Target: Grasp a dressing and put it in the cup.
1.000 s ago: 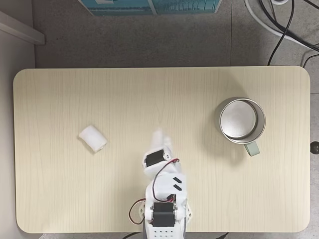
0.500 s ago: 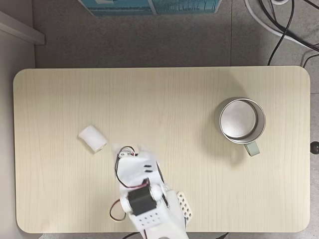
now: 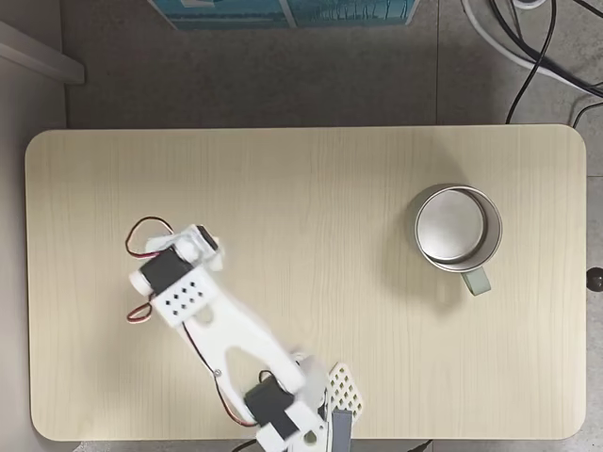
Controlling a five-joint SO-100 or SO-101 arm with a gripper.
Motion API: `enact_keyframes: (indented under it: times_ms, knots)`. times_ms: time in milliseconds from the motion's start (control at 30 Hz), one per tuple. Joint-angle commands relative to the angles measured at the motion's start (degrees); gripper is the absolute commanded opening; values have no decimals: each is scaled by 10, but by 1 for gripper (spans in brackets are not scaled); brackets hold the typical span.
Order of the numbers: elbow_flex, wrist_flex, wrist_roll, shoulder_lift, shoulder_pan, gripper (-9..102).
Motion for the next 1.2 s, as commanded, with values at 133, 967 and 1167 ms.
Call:
enact_keyframes:
  times_ms: [133,967,1167]
  knots:
    - [-34,-69,18,36,-16,31]
    - [-86,-161,37,95,-25,1]
    - [-88,-136,61,9,-30,0]
